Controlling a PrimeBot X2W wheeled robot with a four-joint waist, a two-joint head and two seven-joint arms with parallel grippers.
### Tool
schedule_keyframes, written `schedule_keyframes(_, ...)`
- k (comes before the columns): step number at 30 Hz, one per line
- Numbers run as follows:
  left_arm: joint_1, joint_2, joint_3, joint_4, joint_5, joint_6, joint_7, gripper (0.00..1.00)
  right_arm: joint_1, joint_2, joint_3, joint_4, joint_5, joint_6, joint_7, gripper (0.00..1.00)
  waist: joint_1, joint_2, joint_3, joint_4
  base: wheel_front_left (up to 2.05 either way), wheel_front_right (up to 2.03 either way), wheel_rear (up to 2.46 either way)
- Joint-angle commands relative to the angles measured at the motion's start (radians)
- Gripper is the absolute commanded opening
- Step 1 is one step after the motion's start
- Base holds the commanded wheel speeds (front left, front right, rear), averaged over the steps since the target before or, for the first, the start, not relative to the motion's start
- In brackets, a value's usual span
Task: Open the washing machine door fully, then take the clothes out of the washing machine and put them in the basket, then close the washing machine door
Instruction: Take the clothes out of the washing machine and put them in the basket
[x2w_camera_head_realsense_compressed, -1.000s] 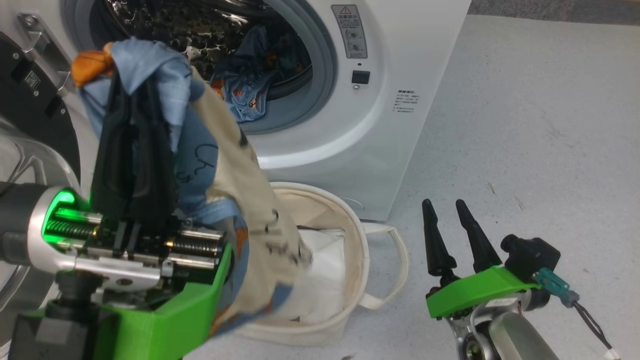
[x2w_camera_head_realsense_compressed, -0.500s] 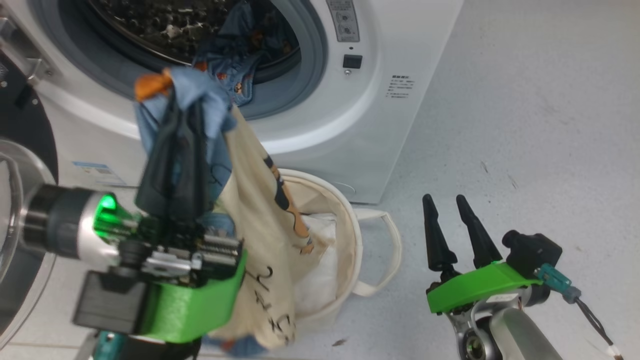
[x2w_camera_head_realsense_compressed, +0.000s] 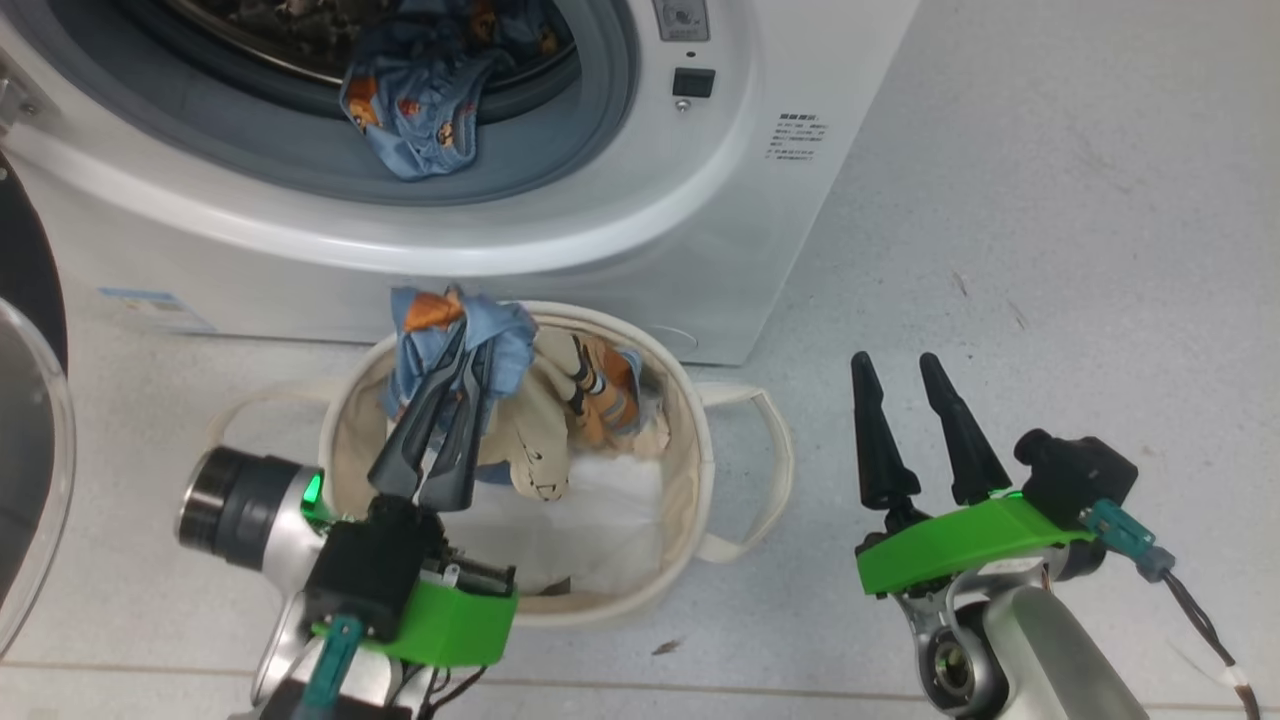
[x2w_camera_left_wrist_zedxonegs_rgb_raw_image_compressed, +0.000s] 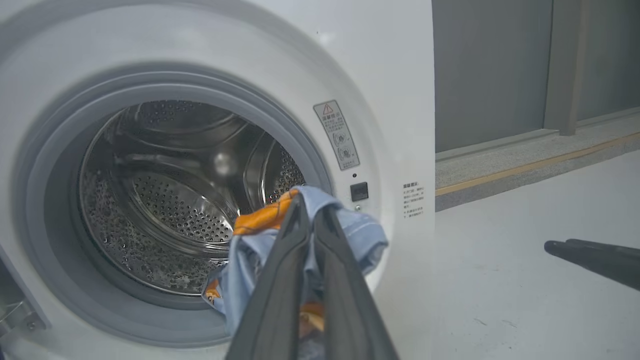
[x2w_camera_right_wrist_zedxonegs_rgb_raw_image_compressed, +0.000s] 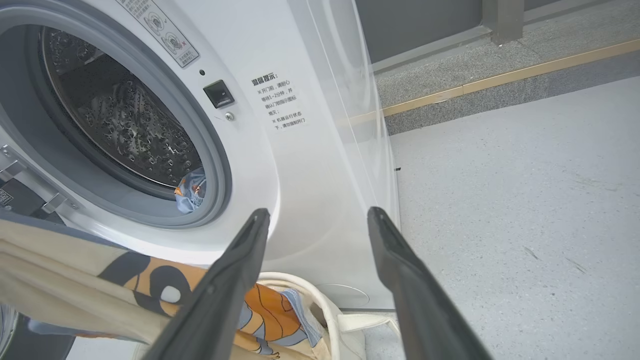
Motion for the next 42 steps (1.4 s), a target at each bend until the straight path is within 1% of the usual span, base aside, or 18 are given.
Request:
schedule_keyframes(1,-0.017,0.017,0.033,-0.013,-0.004,-0.003,-0.004,0.00,-0.021,0.003,0.017,-0.033,0.000,0.004,-0.012,1.00,0.0000,-0.0001,0.008,0.001,0.00,0.00,0.00)
schedule_keyframes(6,-0.040,0.005,0.031,0.125,-0.019,-0.022,-0.004,0.00,-0.036,0.003,0.018,-0.034,-0.004,0.004,-0.012,1.00,0.0000,-0.0001,0.031,0.000,0.00,0.00,0.00)
schedule_keyframes(12,-0.086,-0.021,0.040,0.351,-0.045,-0.072,-0.004,0.00,-0.055,0.003,0.028,-0.038,-0.007,0.004,-0.012,1.00,0.0000,-0.0001,0.064,-0.014,0.00,0.00,0.00)
schedule_keyframes(19,-0.150,-0.039,0.054,0.559,-0.032,-0.092,-0.004,0.00,-0.075,0.003,0.031,-0.049,-0.004,0.004,-0.012,1.00,0.0000,-0.0001,0.117,-0.058,0.00,0.00,0.00)
schedule_keyframes(25,-0.201,-0.038,0.067,0.660,-0.025,-0.091,-0.004,0.00,-0.086,0.003,0.031,-0.059,0.000,0.004,-0.012,1.00,0.0000,-0.0001,0.166,-0.086,0.00,0.00,0.00)
schedule_keyframes(28,-0.222,-0.039,0.073,0.684,-0.024,-0.091,-0.004,0.00,-0.092,0.003,0.031,-0.064,-0.001,0.004,-0.012,1.00,0.0000,-0.0001,0.186,-0.096,0.00,0.00,0.00)
schedule_keyframes(31,-0.235,-0.045,0.085,0.691,-0.036,-0.099,-0.004,0.00,-0.094,0.003,0.025,-0.067,-0.004,0.004,-0.012,1.00,0.0000,-0.0001,0.198,-0.096,0.00,0.00,0.00)
schedule_keyframes(32,-0.236,-0.046,0.089,0.695,-0.039,-0.102,-0.004,0.27,-0.095,0.003,0.024,-0.067,-0.005,0.004,-0.012,1.00,0.0000,-0.0001,0.199,-0.096,0.00,0.00,0.00)
schedule_keyframes(33,-0.236,-0.047,0.091,0.698,-0.041,-0.106,-0.004,1.00,-0.095,0.003,0.025,-0.067,-0.005,0.004,-0.012,1.00,0.0000,-0.0001,0.200,-0.095,0.00,0.00,0.00)
schedule_keyframes(38,-0.223,-0.056,0.102,0.742,-0.047,-0.116,-0.004,1.00,-0.095,0.003,0.023,-0.060,-0.009,0.004,-0.012,1.00,0.0000,-0.0001,0.176,-0.077,0.00,0.00,0.00)
schedule_keyframes(42,-0.193,-0.060,0.113,0.726,-0.046,-0.117,-0.004,1.00,-0.090,0.003,0.024,-0.055,-0.010,0.004,-0.012,1.00,0.0000,-0.0001,0.141,-0.054,0.00,0.00,0.00)
